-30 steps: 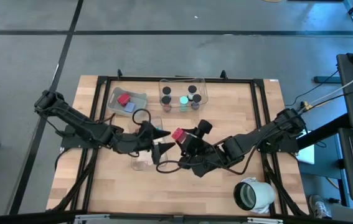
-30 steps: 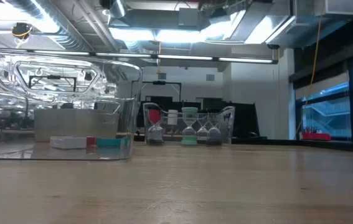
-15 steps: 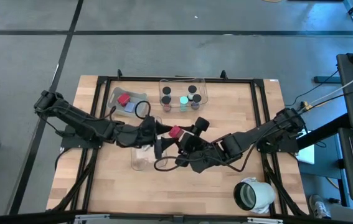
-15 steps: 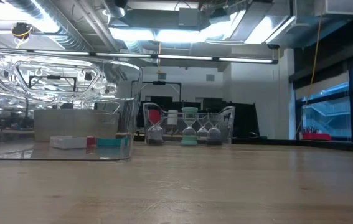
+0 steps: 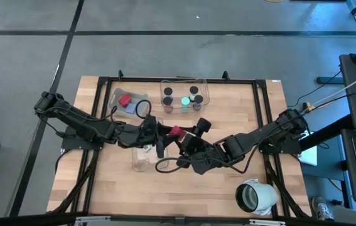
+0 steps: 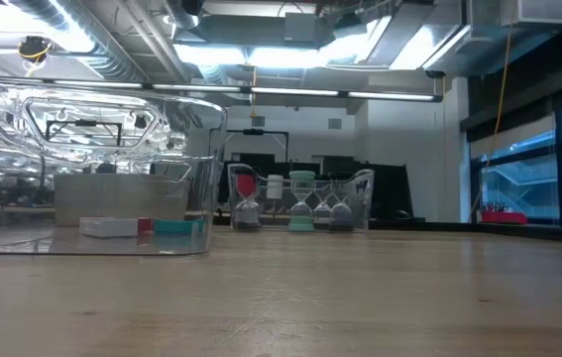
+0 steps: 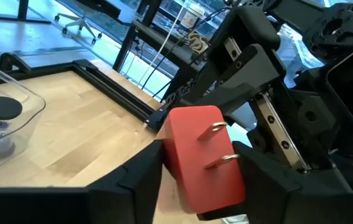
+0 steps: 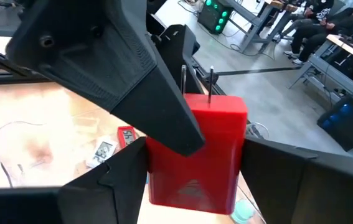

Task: Pick & Place Office items
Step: Put the red charger adapter into the gray bin

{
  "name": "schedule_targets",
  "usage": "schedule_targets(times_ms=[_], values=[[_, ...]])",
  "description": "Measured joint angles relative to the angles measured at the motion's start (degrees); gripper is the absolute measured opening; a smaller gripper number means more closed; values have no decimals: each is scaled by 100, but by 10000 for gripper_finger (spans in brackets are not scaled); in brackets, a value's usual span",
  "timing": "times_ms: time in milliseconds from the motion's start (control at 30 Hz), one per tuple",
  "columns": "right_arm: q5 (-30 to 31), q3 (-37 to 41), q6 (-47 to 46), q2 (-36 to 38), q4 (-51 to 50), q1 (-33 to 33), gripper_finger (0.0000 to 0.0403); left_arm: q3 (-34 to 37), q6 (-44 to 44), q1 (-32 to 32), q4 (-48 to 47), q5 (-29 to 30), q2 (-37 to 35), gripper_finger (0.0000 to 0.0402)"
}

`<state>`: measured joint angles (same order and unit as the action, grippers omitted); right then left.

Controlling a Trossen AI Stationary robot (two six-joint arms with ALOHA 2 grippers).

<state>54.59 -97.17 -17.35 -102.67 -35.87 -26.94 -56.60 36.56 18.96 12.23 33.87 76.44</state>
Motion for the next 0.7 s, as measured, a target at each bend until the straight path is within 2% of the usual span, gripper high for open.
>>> schedule_targets(times_ms=[167, 467, 567, 700], values=[[86, 0, -13, 0, -18, -4, 226, 0, 53, 5, -11, 114, -4, 149], [-54, 0, 177, 7, -15, 0, 229, 4, 44, 21, -39, 175, -4, 145], [-314, 0, 143, 20, -20, 0, 251, 12, -8, 27, -87, 126, -4, 144], [-760, 0, 152, 39, -36, 2, 305, 17, -26, 28, -72, -28, 13, 141]])
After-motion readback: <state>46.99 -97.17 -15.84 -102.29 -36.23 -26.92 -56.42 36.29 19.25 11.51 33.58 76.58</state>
